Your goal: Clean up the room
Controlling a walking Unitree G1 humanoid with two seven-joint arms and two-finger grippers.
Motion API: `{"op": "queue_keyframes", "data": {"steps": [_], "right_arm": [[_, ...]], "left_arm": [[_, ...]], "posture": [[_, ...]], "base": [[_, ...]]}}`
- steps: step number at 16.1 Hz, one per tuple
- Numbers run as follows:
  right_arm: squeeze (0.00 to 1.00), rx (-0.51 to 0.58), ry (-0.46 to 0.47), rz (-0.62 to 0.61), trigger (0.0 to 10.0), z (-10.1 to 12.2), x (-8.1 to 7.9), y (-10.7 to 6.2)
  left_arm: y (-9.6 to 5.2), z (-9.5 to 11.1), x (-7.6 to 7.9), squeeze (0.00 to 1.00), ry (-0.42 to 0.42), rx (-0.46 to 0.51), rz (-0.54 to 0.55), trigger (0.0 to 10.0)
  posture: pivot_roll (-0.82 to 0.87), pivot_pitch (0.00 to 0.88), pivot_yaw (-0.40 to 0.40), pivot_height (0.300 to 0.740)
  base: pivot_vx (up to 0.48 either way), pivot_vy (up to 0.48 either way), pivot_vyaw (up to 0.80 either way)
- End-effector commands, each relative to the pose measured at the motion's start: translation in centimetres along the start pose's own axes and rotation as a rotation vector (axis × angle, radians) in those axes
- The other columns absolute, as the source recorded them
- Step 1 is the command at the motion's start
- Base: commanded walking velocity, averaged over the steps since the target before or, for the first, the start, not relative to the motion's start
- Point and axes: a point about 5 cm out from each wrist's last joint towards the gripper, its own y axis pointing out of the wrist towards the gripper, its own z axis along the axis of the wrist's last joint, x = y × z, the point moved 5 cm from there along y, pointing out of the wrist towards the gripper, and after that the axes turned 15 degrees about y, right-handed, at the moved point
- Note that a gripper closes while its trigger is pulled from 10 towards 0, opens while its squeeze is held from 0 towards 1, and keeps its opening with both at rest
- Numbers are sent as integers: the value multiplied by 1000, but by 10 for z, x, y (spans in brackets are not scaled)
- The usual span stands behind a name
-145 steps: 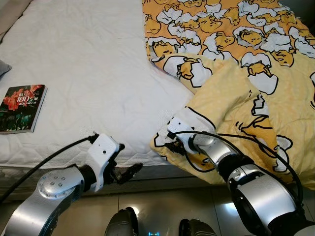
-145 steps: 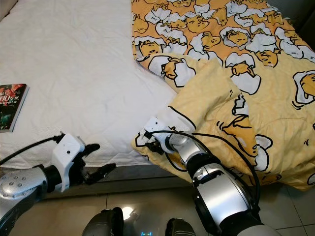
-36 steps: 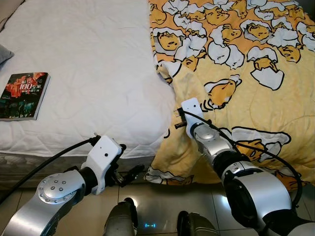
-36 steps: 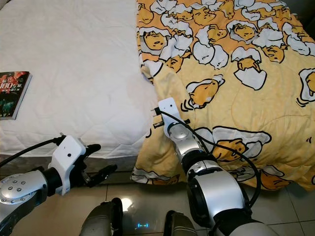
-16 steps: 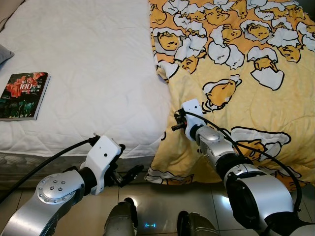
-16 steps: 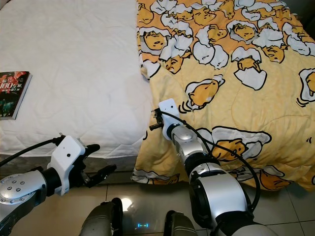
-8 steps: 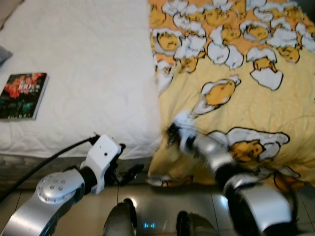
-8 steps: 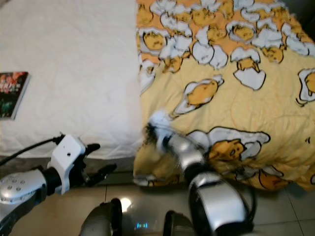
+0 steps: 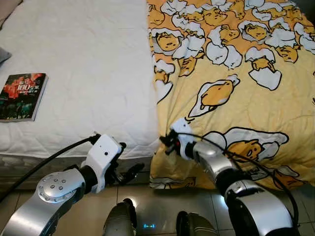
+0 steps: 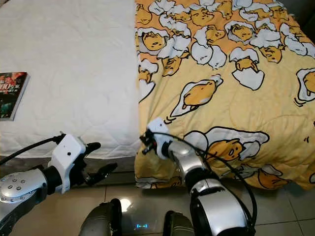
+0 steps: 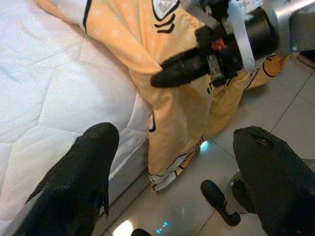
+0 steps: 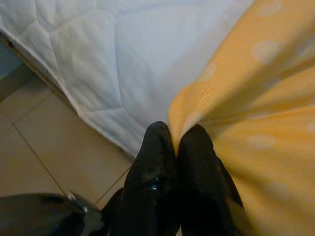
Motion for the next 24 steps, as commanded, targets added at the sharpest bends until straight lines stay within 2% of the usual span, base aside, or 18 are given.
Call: {"op": "queue_keyframes", "data": {"steps": [1,2,3,5,6,7,10,13,14,16,17,18,19,20,21,23,24], "right_arm": [[0,-80,-15,-3,1451,-18,-5,2],[0,-114,-20,-32,10000,-26,-2,1],[0,-143,-25,-53,10000,-34,0,1],[0,-125,13,-74,10000,-36,0,1],[824,-97,44,-71,10000,-34,-2,2],[1000,-76,77,-64,10000,-30,-4,3],[1000,6,111,-15,10000,-15,-10,5],[1000,187,178,11,10000,16,-4,-5],[1000,263,186,-13,10000,25,3,-16],[1000,403,193,-117,10000,41,15,-52],[1000,431,179,-139,10000,44,15,-60],[580,433,167,-218,10000,42,19,-73],[0,468,190,-294,10000,40,24,-87],[0,520,232,-381,10000,35,29,-104],[0,533,245,-416,10000,32,31,-111],[0,535,261,-548,10000,18,29,-136],[0,531,254,-567,10000,16,28,-140]], "left_arm": [[2,0,2,0,8,-2,-6,10000],[2,-1,2,0,10,-4,-8,10000],[3,-1,2,0,13,-7,-10,10000],[4,-1,3,0,15,-7,-13,10000],[4,-1,1,0,17,-6,-10,10000],[4,-1,0,0,20,-6,-6,10000],[5,-2,-4,0,26,-7,7,10000],[9,-2,-11,0,25,10,49,10000],[10,-3,-17,0,6,13,91,10000],[12,-7,-30,0,-30,20,221,10000],[13,-7,-34,0,-39,21,257,10000],[17,-5,-38,0,-69,41,320,10000],[20,-1,-41,0,-83,63,371,10000],[26,4,-41,0,-90,93,402,10000],[29,7,-41,0,-98,108,407,10000],[36,10,-35,0,-96,131,402,10000],[37,10,-34,0,-104,136,400,10000]], "posture": [[220,158,-18,740],[218,158,-16,740],[217,157,-15,740],[221,158,-13,740],[221,158,-13,740],[221,157,-13,740],[215,146,-14,740],[189,102,-39,740],[181,88,-43,740],[137,48,-38,740],[114,37,-27,740],[83,21,-9,740],[61,5,5,740],[25,0,35,740],[25,0,35,740],[-6,0,59,740],[-6,0,59,740]], "base": [[0,0,0],[0,0,0],[0,0,0],[0,0,0],[0,0,0],[0,0,0],[0,0,0],[0,0,0],[0,0,0],[0,0,0],[0,0,0],[0,0,0],[0,0,-725],[0,0,-725],[0,0,-725],[0,0,-738],[0,0,-738]]}}
